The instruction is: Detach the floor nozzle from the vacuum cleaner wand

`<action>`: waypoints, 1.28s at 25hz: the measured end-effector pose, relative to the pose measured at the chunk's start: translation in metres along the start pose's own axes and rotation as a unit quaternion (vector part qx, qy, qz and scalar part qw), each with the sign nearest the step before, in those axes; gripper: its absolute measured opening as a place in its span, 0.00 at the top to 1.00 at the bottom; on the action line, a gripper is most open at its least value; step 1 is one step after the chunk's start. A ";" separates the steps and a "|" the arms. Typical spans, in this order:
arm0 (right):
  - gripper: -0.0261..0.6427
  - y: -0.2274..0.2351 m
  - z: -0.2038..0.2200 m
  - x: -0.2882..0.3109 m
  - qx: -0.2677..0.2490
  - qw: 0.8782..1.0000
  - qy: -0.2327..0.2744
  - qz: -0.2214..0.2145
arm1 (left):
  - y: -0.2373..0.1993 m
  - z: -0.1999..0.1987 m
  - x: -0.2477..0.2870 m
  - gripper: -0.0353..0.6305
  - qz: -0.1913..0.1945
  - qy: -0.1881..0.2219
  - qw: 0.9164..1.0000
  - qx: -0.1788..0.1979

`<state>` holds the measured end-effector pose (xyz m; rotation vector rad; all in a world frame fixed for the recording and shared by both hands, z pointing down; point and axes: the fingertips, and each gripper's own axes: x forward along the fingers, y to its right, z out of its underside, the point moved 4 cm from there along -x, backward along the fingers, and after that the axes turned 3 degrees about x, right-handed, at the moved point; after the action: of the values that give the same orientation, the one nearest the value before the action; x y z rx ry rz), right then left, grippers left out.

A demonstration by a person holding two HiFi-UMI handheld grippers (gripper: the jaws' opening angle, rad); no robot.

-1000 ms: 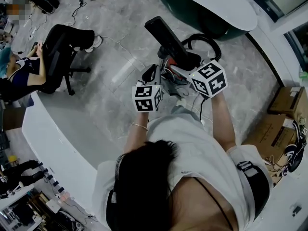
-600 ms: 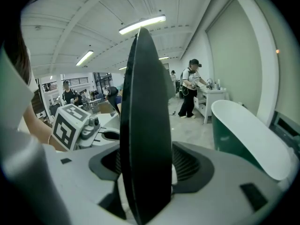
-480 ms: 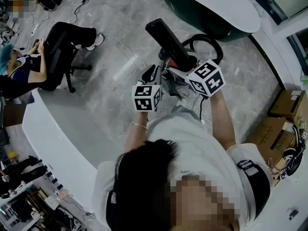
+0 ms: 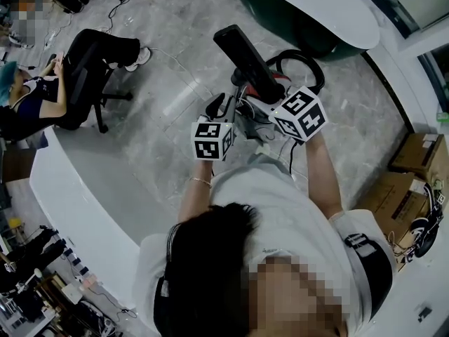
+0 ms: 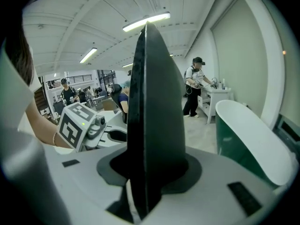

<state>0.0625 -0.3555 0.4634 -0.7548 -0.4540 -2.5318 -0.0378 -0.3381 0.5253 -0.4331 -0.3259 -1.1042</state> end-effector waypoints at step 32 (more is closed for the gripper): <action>0.77 0.002 -0.001 0.002 0.018 0.999 -0.019 -0.037 | 0.010 -0.022 0.075 0.71 0.079 0.018 0.989 0.120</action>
<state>0.0615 -0.3578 0.4645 -0.7882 -0.5484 -2.5731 0.0029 -0.4039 0.5385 -0.2207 -0.3816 -0.9032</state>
